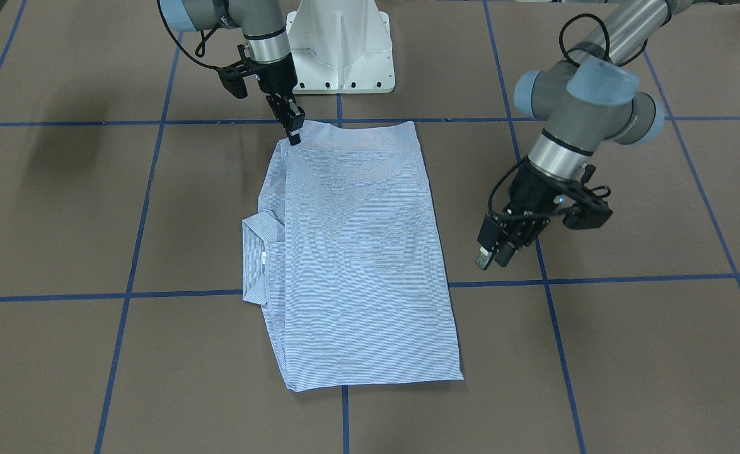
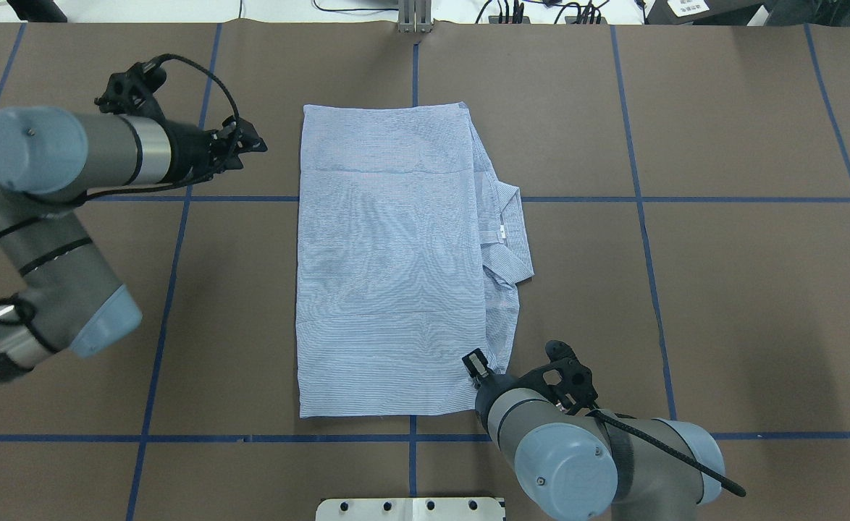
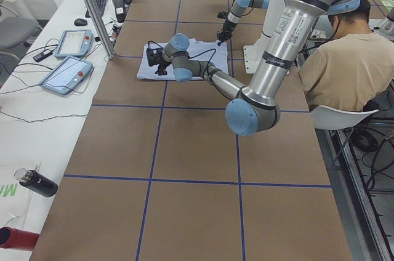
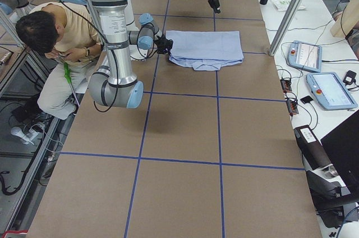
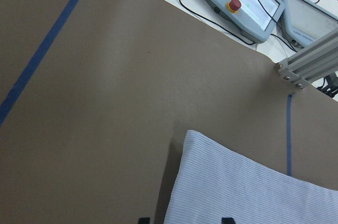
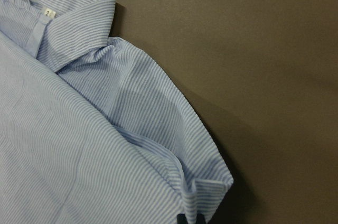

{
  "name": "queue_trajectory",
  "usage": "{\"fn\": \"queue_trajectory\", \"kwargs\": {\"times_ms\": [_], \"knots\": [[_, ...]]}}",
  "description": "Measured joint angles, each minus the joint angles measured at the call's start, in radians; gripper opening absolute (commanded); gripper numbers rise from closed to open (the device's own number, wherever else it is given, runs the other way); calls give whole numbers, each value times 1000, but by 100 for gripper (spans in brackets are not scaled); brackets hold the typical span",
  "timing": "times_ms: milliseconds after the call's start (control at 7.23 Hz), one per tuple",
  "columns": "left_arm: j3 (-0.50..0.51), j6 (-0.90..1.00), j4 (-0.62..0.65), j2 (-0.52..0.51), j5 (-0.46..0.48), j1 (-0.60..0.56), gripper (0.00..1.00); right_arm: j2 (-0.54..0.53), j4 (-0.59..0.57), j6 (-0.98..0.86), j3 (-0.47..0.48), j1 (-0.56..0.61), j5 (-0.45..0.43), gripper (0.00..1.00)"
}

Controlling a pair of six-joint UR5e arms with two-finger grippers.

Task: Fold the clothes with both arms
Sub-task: 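Move the left gripper to the shirt's near corner beside the right gripper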

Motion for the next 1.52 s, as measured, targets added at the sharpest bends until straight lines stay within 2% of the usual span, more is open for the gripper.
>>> {"fn": "queue_trajectory", "kwargs": {"times_ms": [138,277,554,692,969,1384,1522], "knots": [[-120,-89,1,93,37,86,57,-2,0,0,2,0,-2,0],[-196,-186,3,156,110,201,57,-3,0,0,3,0,-4,0],[-238,-328,7,208,304,435,57,-4,2,0,4,0,-6,0],[-235,-363,10,218,368,517,56,-4,2,0,4,0,-6,0],[-224,-384,12,229,438,601,56,-4,2,0,8,0,-6,0],[-208,-387,14,214,450,635,56,-4,2,0,11,0,-7,0],[-197,-387,14,200,450,639,53,-3,2,0,12,0,-7,0]]}}
